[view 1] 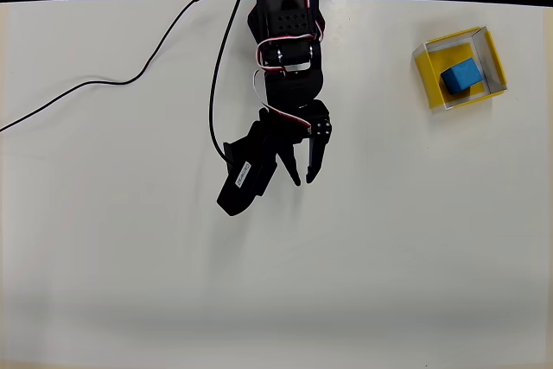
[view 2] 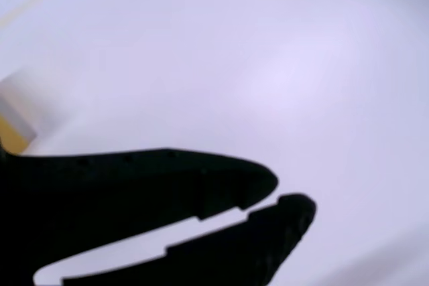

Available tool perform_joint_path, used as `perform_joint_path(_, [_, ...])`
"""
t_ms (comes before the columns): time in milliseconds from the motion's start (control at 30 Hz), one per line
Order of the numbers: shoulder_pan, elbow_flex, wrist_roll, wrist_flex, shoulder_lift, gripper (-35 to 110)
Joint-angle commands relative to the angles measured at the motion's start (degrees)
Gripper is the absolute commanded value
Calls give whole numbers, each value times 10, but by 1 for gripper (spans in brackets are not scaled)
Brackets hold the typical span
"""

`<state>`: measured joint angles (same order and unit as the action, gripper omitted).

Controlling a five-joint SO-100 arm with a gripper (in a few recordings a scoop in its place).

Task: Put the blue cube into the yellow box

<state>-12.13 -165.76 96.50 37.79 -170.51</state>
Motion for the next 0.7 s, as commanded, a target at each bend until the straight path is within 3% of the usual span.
perform_joint_path(0, [17,-25,7,82,-97,4])
perform_joint_path(300, [76,-144,-4,185,-206,3])
perform_joint_path(667, [103,-144,-57,374,-211,0])
